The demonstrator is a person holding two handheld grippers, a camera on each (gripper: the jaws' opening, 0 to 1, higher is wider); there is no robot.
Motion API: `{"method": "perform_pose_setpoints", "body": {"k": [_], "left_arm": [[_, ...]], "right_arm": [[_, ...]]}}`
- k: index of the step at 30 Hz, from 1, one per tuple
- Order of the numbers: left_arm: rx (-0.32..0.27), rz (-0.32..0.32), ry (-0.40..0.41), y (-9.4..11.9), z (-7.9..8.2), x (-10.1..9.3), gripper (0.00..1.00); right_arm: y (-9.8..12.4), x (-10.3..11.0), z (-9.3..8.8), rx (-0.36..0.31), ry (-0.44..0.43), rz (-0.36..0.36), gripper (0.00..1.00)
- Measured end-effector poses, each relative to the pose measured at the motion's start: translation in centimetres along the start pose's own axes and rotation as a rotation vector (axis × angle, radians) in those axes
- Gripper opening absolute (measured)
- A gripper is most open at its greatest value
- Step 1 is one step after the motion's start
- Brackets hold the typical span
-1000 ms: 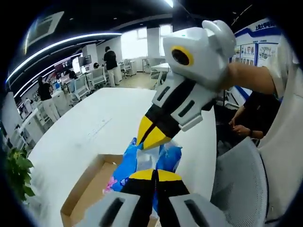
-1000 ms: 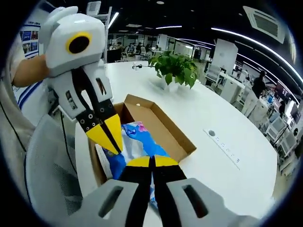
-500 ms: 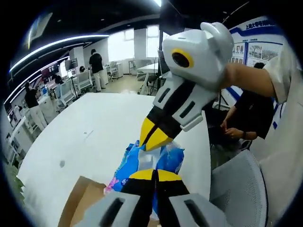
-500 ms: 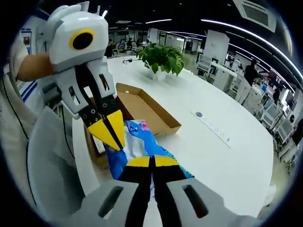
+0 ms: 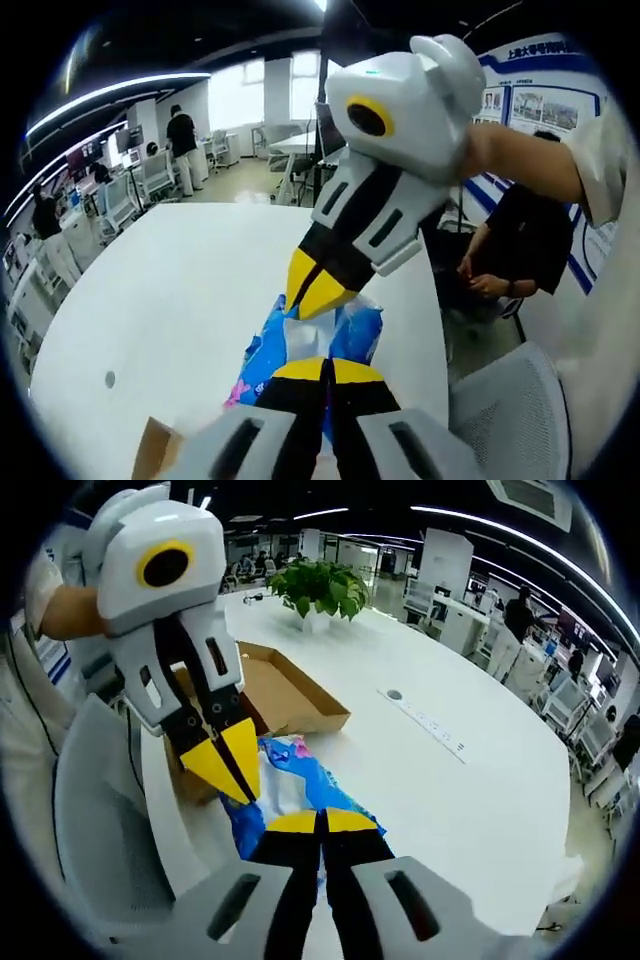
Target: Operate the shoe box by opening the lid, removing the specified soft item, and placing it in the target area until the item is outside and the box remains undamaged.
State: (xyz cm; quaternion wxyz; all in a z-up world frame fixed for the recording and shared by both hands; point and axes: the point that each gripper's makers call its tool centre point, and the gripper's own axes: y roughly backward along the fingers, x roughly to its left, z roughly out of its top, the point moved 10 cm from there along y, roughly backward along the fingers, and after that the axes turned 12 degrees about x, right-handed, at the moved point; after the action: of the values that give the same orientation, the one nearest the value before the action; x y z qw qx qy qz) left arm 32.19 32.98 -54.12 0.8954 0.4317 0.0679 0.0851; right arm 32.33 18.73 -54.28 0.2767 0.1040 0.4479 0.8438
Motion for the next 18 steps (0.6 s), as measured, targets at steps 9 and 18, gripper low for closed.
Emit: {"method": "perform_pose_setpoints", "body": {"k": [9,18], "left_arm": [[0.012,-0.028,-0.016,-2.5,2.3,1.0,0.0],[0.034,-0.052,-0.027,-5.1,4.1,1.8,0.0]], "right_arm": [[0.5,-3.2,-1.7,0.014,-0.018,-0.002,0.0],[0.3,-5.7,-3.2,0.023,-0.015,0.019,0.0]]}}
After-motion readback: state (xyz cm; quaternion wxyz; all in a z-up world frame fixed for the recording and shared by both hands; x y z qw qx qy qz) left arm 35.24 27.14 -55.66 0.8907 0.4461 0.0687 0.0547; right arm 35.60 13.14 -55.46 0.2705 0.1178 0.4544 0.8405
